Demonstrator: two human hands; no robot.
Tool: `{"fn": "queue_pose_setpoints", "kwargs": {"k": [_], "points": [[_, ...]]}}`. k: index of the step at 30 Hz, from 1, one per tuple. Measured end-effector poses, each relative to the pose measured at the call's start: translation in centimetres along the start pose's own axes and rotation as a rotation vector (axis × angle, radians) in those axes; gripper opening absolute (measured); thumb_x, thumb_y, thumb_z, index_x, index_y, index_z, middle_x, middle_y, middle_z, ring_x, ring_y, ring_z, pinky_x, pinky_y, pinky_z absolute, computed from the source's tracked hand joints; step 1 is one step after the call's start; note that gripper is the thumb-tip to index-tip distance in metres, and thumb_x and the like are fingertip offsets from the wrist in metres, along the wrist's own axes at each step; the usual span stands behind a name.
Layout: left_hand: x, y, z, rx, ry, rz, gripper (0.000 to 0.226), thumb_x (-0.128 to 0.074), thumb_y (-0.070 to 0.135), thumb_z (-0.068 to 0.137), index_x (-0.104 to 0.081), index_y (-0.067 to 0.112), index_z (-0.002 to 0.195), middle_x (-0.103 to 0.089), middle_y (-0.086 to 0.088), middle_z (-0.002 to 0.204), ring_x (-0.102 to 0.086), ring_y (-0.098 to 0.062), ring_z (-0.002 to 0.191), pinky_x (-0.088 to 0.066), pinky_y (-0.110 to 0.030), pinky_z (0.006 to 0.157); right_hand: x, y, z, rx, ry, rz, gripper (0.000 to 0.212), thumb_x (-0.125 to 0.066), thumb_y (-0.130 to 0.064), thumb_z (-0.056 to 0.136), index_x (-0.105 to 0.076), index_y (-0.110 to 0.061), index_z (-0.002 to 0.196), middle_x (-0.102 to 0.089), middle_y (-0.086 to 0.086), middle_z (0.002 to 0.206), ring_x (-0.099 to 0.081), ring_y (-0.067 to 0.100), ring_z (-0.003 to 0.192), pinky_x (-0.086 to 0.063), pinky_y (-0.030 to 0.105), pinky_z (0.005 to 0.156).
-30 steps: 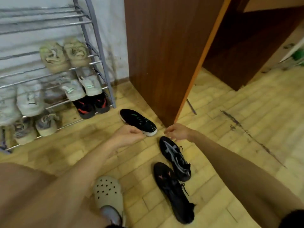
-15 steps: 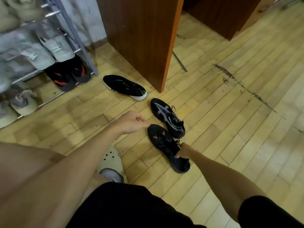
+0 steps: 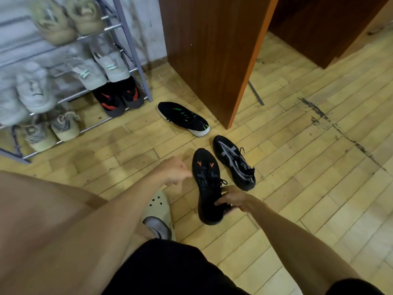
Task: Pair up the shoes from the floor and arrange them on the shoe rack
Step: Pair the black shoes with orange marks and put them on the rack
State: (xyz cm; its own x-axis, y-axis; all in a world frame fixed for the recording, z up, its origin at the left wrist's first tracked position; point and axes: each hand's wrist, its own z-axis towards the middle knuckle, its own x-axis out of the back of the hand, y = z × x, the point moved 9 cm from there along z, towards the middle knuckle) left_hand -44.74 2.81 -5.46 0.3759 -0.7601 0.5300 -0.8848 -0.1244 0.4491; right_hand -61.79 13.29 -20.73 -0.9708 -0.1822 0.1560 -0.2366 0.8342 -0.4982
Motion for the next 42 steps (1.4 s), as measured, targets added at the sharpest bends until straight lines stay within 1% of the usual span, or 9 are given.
{"fn": "queue_pose_setpoints", "kwargs": {"k": [6,10,15,19,22,25,30,36,42], "points": [[4.9,-1.8,-1.7,0.098,0.212,-0.283,0.066,-0.064,0.033,0.087,-0.034,0.012,0.142,-0.052,-0.010,0.137,-0.056,-0.031,0.117,-0.052,-0.038,0.087,-1.4,-17.2,-4.4,0.361,-0.087,0.031,0.060,-0.075,-0.001,0.077,-0.050,-0.006,0.131,-0.063,0.007,0.113,-0.067,0.027,0.096,-0.061,0.041,0.074],[11.3,-2.6,-3.8,0.047,0.383,-0.672,0.030,-0.068,0.020,0.086,-0.054,0.008,0.110,-0.065,-0.016,0.114,-0.064,-0.031,0.095,-0.055,-0.039,0.079,-2.7,-28.3,-9.3,0.601,-0.055,-0.068,0.040,-0.073,0.000,0.078,-0.061,-0.013,0.113,-0.067,0.001,0.101,-0.066,0.016,0.086,-0.061,0.039,0.070],[21.9,-4.5,-9.6,-0.127,0.628,-0.918,0.029,-0.066,0.005,0.086,-0.062,-0.005,0.112,-0.070,-0.014,0.104,-0.069,-0.031,0.089,-0.059,-0.041,0.065,-6.4,-39.7,-15.9,0.783,-0.067,-0.138,0.037,-0.069,-0.009,0.085,-0.061,-0.015,0.120,-0.068,0.007,0.115,-0.065,0.022,0.101,-0.058,0.043,0.084],[27.3,-8.0,-15.2,-0.209,0.699,-1.095,0.012,-0.062,0.000,0.088,-0.061,0.001,0.099,-0.066,-0.014,0.098,-0.066,-0.028,0.080,-0.057,-0.032,0.049,-12.7,-45.4,-20.3,0.796,-0.225,-0.224,0.051,-0.069,-0.021,0.086,-0.052,-0.027,0.133,-0.065,0.000,0.116,-0.066,0.022,0.098,-0.057,0.043,0.086],[29.7,-12.0,-19.0,-0.249,0.745,-1.205,0.013,-0.059,-0.001,0.089,-0.062,-0.001,0.102,-0.067,-0.015,0.097,-0.065,-0.023,0.072,-0.059,-0.032,0.049,-18.3,-48.8,-23.0,0.826,-0.237,-0.279,0.060,-0.069,-0.012,0.085,-0.044,-0.012,0.140,-0.061,0.004,0.121,-0.066,0.021,0.093,-0.060,0.042,0.074],[30.6,-17.5,-22.6,-0.227,0.841,-1.222,0.025,-0.057,0.000,0.090,-0.061,-0.003,0.115,-0.066,-0.015,0.102,-0.065,-0.023,0.076,-0.059,-0.032,0.051,-25.2,-50.2,-24.8,0.817,-0.241,-0.448,0.043,-0.069,-0.005,0.084,-0.056,0.001,0.125,-0.064,0.013,0.117,-0.067,0.024,0.088,-0.062,0.036,0.065],[28.3,-28.6,-26.8,-0.074,1.002,-1.230,0.025,-0.054,0.004,0.088,-0.064,0.005,0.112,-0.067,-0.012,0.098,-0.066,-0.023,0.076,-0.058,-0.034,0.066,-37.2,-48.5,-25.3,0.872,-0.222,-0.659,0.031,-0.074,-0.004,0.078,-0.066,-0.001,0.108,-0.069,0.019,0.102,-0.069,0.034,0.095,-0.059,0.046,0.080],[17.8,-41.5,-27.3,0.169,0.912,-1.306,0.036,-0.058,0.019,0.087,-0.058,0.011,0.122,-0.061,-0.009,0.114,-0.061,-0.025,0.096,-0.054,-0.038,0.086,-49.7,-41.2,-22.4,0.936,-0.167,-0.965,0.036,-0.079,-0.014,0.075,-0.069,-0.004,0.108,-0.071,0.015,0.097,-0.071,0.030,0.085,-0.061,0.043,0.070],[3.6,-51.1,-27.9,0.448,0.843,-1.395,0.018,-0.059,0.021,0.088,-0.062,0.009,0.101,-0.054,-0.006,0.086,-0.054,-0.019,0.075,-0.046,-0.029,0.068,-57.5,-32.4,-18.3,0.889,-0.205,-1.268,0.035,-0.079,-0.017,0.071,-0.074,-0.012,0.105,-0.072,0.011,0.096,-0.070,0.029,0.081,-0.061,0.038,0.068]]}}
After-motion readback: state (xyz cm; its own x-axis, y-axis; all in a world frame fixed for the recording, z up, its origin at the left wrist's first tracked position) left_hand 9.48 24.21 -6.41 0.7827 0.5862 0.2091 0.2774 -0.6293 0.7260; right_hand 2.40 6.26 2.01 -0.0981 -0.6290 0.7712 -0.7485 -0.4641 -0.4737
